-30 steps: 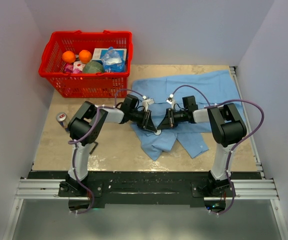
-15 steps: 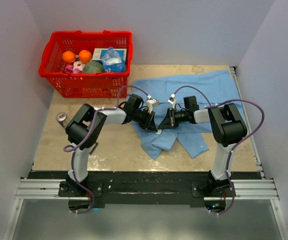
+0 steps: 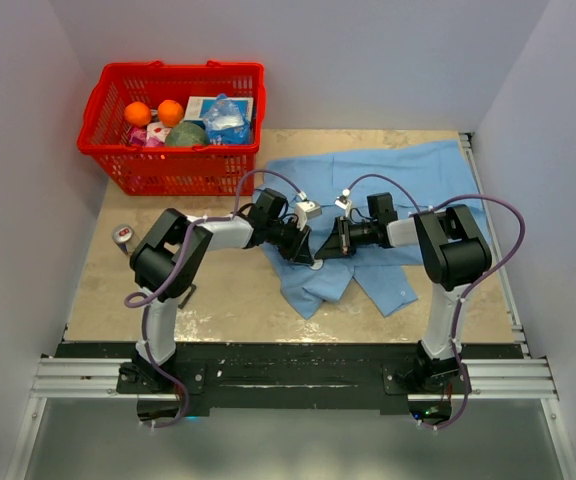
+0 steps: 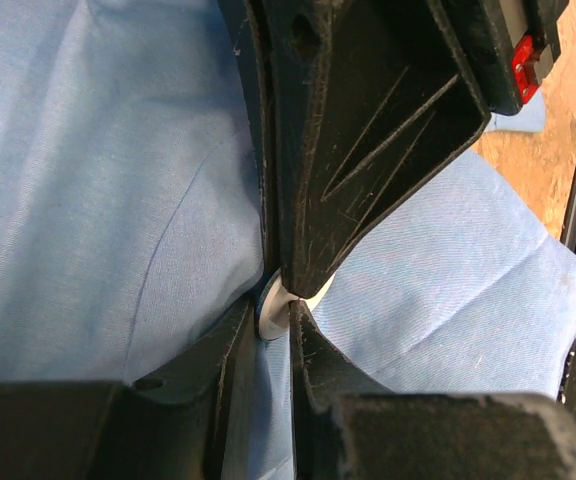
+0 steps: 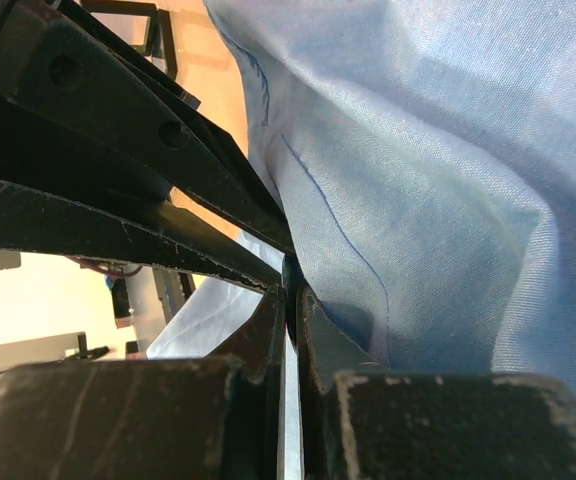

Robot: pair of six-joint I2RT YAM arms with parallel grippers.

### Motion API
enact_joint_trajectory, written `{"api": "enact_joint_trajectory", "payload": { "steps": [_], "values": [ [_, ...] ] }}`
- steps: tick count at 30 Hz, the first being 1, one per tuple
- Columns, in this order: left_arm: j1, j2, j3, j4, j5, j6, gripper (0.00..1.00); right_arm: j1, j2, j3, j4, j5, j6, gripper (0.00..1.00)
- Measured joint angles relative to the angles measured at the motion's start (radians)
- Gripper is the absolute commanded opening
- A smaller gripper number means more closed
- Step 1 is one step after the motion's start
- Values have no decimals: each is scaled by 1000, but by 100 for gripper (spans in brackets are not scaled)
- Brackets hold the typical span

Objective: Remove the brooch from the garment

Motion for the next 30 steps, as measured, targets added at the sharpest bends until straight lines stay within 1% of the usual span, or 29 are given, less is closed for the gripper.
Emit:
{"api": "enact_joint_trajectory", "payload": {
  "steps": [5,9,13,18,21,23,24,26,30],
  "values": [
    [0,0,13,-30,5,32,22,0,2,0,4,-2,8,0],
    [-1,0,22,-51,6,55,26,0,4,0,10,-3,22,0],
    [-1,0,23,-56,27,77,33,-3,16,5,17,-18,41,0],
    [-1,0,25,-63,51,87,36,-4,19,10,17,-22,61,0],
    [-1,0,35,-82,58,92,40,-4,19,16,12,-27,60,0],
    [2,0,42,-101,72,103,46,-3,19,26,2,-37,53,0],
    [6,-2,46,-109,80,111,52,-3,19,33,-5,-41,45,0],
    [19,-13,51,-153,94,137,54,0,19,55,-14,-47,27,0],
    [58,-64,76,-288,121,215,53,1,4,107,-64,-62,-48,0]
  ]
}}
